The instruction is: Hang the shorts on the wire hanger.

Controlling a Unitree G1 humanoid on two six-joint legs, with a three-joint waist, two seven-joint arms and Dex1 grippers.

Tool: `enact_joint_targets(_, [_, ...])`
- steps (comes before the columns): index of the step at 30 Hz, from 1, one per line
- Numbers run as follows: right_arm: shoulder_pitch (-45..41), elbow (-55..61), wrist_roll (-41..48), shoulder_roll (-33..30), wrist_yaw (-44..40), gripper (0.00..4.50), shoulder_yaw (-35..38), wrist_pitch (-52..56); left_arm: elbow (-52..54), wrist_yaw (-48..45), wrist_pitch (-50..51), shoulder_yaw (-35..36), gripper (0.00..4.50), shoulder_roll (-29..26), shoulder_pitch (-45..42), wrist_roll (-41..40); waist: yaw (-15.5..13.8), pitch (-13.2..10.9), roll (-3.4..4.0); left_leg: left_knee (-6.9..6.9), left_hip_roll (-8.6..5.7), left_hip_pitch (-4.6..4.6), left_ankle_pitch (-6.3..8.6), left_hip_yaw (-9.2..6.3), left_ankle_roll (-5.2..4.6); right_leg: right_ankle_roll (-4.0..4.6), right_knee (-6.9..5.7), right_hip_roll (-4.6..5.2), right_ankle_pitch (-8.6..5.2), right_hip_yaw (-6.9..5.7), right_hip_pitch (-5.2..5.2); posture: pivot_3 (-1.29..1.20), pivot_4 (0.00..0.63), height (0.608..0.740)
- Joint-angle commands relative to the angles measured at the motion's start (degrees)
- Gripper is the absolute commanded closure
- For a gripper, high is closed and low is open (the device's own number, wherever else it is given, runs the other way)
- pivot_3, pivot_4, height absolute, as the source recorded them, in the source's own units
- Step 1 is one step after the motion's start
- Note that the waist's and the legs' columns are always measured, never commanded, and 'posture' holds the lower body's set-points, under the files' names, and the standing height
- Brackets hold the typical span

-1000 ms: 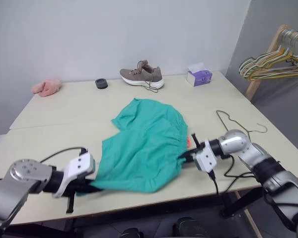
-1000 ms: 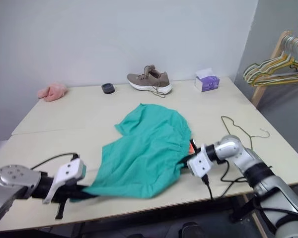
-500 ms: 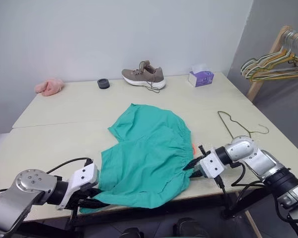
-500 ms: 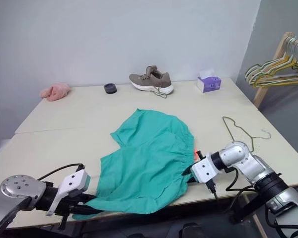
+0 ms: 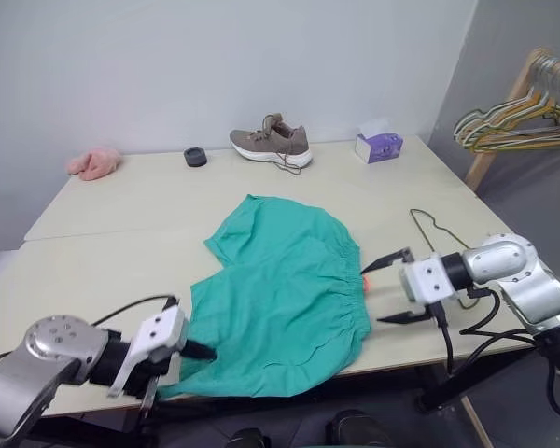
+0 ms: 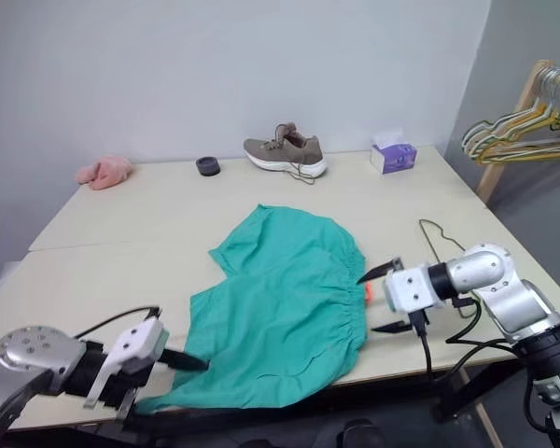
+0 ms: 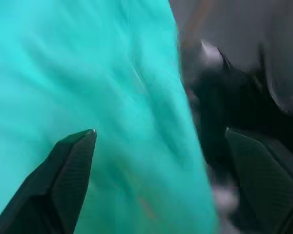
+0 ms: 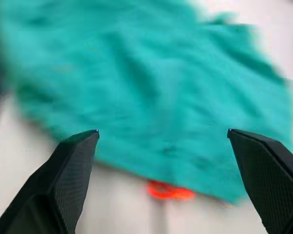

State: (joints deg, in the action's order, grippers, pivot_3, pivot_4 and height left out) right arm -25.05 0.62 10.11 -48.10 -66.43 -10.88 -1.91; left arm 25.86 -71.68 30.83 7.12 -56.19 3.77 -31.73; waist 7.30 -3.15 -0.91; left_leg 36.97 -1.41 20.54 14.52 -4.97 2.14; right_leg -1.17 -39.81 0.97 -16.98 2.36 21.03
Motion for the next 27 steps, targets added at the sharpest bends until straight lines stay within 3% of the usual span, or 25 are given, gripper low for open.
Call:
enact_joint_targets(1, [1.6, 0.0, -4.0, 2.7, 15.6, 0.0, 8.0, 6.4, -2.1, 8.9, 0.6, 0.2, 0.02, 6.3, -10.3, -1.1, -0.4, 0.1, -0.12, 0.01, -0.02, 0.01, 0.0, 0.01, 0.0, -0.05, 0.0, -0.01, 0.03, 0.01, 0.0, -0.16, 0.0, 0.74])
enact_joint_targets(7, [7.8, 4.2, -7.3, 10.0, 35.7, 0.0, 16.7, 27.1, -5.9, 11.6, -2.9, -6.4, 0.02, 12.2, -20.9, 3.9, -0.4, 0.2, -0.15, -0.02, -0.01, 0.23, 0.02, 0.19, 0.04, -0.11, 0.23, -0.03, 0.07, 0.24, 0.14, -0.2, 0.0, 0.74])
enact_joint_targets(12, [9.5, 0.3, -7.4, 14.0, 44.3, 0.0, 21.5, 36.5, -12.0, 9.8, -7.8, -9.9, 0.02, 14.2, -25.7, 7.4, 1.2, 0.2, -0.15, 0.0, -0.03, 0.25, 0.02, 0.32, 0.03, -0.3, 0.39, -0.05, 0.19, 0.35, 0.13, -0.23, 0.0, 0.74])
enact_joint_targets(20, [10.0, -9.4, -9.9, 11.8, 43.6, 0.0, 18.5, 33.8, -14.9, 7.7, -11.0, -12.1, 0.02, 15.5, -27.6, 8.7, 3.8, 0.2, -0.1, -0.07, 0.06, 0.32, 0.04, 0.33, -0.01, -0.35, 0.68, -0.39, 0.22, 0.38, 0.1, -0.24, 0.0, 0.74])
enact_joint_targets(27, [8.2, -16.6, -6.3, 11.8, 40.2, 0.0, 19.7, 42.1, -14.9, 7.7, -11.8, -12.0, 0.02, 15.7, -26.9, 9.4, 4.3, 0.4, -0.25, -0.05, 0.09, 0.32, 0.05, 0.29, -0.03, -0.39, 0.77, -0.43, 0.23, 0.36, 0.02, -0.23, 0.0, 0.74])
